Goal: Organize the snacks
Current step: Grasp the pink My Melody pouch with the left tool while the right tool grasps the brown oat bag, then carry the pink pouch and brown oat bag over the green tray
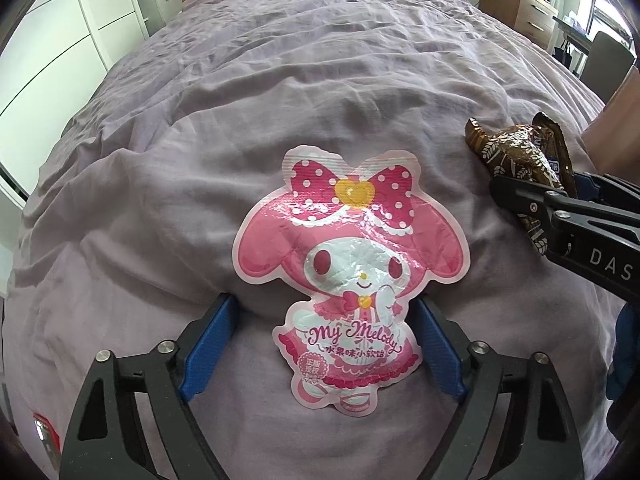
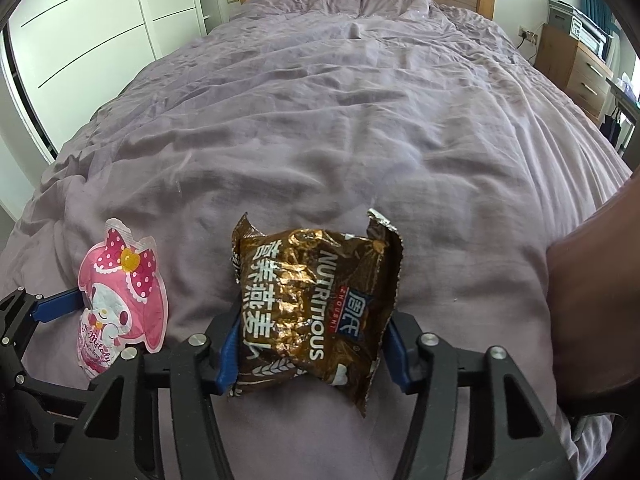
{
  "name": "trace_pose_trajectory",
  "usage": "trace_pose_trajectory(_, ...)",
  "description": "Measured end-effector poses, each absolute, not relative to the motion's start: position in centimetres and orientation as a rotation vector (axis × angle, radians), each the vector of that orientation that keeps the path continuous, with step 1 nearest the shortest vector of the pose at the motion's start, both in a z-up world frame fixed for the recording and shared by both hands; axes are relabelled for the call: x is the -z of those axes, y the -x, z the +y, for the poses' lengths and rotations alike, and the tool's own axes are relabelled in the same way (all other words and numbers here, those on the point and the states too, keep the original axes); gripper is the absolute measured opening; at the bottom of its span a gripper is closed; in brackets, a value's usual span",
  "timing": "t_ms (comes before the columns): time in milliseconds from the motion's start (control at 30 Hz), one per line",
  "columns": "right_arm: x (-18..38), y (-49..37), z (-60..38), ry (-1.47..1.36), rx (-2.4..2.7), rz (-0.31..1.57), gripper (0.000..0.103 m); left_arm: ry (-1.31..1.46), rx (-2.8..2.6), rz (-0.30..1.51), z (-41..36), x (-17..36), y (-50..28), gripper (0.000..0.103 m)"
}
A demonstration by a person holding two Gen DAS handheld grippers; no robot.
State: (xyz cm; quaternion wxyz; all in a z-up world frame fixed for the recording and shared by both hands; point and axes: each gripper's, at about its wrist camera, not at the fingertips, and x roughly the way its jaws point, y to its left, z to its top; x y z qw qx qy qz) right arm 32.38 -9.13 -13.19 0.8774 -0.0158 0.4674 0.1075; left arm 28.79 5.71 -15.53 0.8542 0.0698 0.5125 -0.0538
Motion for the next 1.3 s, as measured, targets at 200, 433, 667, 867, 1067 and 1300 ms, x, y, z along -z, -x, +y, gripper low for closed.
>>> trace_pose_trajectory(200,12.5,-31.8,-9.3,0.021,-0.250,0.968,0.103,-0.146,0.145,1.078,5.5,15.1,-28.7,0.053)
trace_pose_trajectory(433,11.1,-30.3,-9.2,0.016,-0.286,0.946,0.103,-0.114,0.163,1.075,5.5,14.7,-28.3,0.023)
trace_pose_trajectory(667,9.3,-27.2,-10.2,-0.006,-0.321,0.934,0.103,-0.037,0.134,1.049,6.0,13.5,-27.1,0.014)
trace_pose_trajectory(867,7.4,-23.4,-11.1,0.018,-0.342,0.919,0.103,-0.046,0.107,1.005,5.4,11.4,-24.2,0.014)
trace_pose_trajectory(1067,6.1,-18.8,-12.0,0.045,-0.346,0.917,0.103,-0.045,0.101,0.983,4.6,9.5,-20.7,0.014)
trace_pose_trajectory(1300,5.7,-14.2,-13.4,0.049,-0.338,0.925,0.103,-0.063,0.100,0.991,3.0,8.7,-16.9,0.014)
